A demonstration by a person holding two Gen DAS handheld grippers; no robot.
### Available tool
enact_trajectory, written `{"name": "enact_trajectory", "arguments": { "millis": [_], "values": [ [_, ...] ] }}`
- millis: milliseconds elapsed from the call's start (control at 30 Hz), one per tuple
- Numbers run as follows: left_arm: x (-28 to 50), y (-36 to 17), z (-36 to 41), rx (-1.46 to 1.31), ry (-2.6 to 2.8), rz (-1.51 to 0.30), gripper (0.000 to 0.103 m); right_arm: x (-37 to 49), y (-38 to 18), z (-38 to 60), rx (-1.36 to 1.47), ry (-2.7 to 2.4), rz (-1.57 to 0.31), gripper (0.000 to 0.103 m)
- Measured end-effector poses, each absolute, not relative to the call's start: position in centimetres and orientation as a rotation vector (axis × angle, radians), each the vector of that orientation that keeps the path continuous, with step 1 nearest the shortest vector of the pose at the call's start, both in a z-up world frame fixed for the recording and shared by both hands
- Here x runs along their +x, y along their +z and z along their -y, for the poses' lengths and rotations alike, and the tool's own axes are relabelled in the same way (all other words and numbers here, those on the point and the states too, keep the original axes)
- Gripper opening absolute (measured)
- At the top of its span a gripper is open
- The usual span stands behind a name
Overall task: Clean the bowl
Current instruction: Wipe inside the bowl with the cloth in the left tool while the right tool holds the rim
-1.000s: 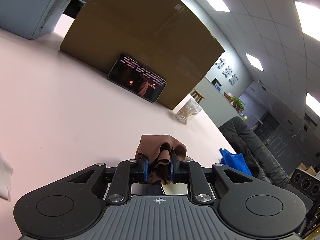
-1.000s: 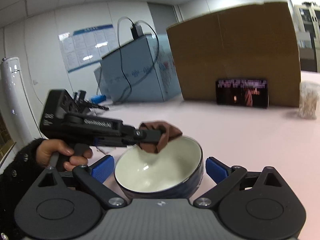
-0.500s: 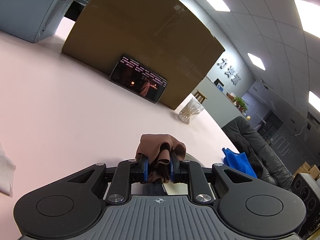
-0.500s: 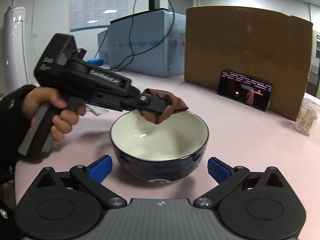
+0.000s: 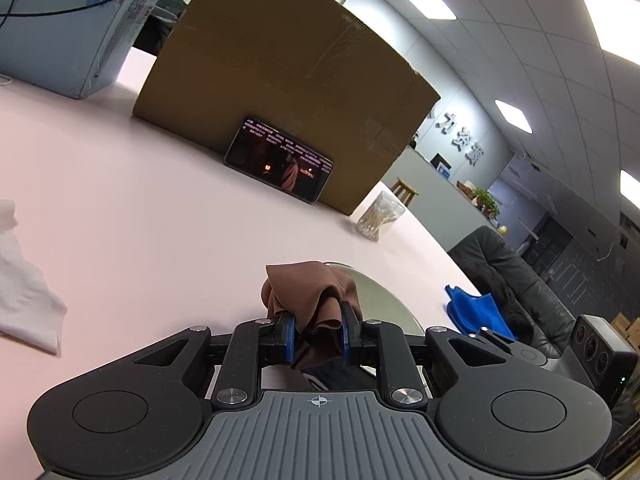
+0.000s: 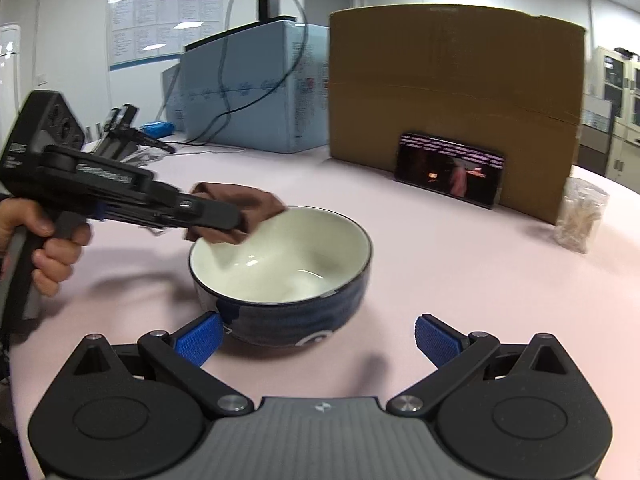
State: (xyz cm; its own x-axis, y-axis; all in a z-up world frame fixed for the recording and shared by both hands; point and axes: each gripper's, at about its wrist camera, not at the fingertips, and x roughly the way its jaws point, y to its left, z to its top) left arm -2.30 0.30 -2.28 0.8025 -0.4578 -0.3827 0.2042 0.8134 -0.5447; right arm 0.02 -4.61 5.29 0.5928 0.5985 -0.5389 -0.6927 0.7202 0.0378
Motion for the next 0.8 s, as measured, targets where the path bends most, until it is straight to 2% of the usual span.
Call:
{"name": "enact_trajectory", "arguments": {
  "millis": [300, 800],
  "values": [
    [2.8, -3.0, -0.3, -0.537, -0.411, -0.570, 0.019, -0.1, 5.0, 4.6, -0.162, 0.813, -0.557, 0.103],
    [-1.9, -2.8, 0.4, -0.510, -0.387, -0.535, 0.019, 0.2, 5.2, 4.7, -0.147, 0.784, -0.571, 0.103]
  ]
}}
